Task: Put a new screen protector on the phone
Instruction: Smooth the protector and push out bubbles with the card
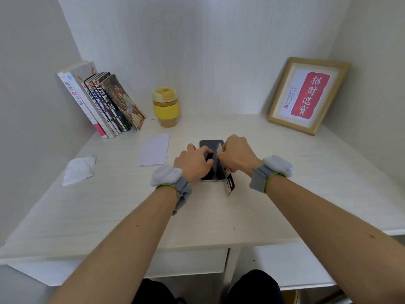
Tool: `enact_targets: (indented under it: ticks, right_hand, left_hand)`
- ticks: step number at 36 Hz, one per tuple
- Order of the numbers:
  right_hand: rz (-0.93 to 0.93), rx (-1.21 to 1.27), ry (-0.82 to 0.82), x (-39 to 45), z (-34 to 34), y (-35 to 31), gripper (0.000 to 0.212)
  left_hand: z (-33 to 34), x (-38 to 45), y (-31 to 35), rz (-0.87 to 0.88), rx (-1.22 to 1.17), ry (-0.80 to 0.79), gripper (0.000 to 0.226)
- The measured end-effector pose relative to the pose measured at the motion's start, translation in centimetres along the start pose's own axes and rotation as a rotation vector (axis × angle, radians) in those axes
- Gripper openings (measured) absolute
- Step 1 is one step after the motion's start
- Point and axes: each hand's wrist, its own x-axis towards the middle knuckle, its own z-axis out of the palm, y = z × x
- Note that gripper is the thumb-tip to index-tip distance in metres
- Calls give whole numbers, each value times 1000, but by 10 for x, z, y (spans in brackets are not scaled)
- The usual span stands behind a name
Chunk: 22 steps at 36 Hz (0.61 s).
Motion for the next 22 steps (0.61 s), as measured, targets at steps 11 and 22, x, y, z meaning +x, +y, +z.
enact_targets:
  ticks: [11,22]
  right_hand:
    - [-47,-173,47,7,-12,1,24]
    - [-453,-744,71,-46,-4,11,27]
  left_hand:
    - [-2,0,-3,15,-4,-28,42]
    - [-4,-12,0,2,26,-33,52]
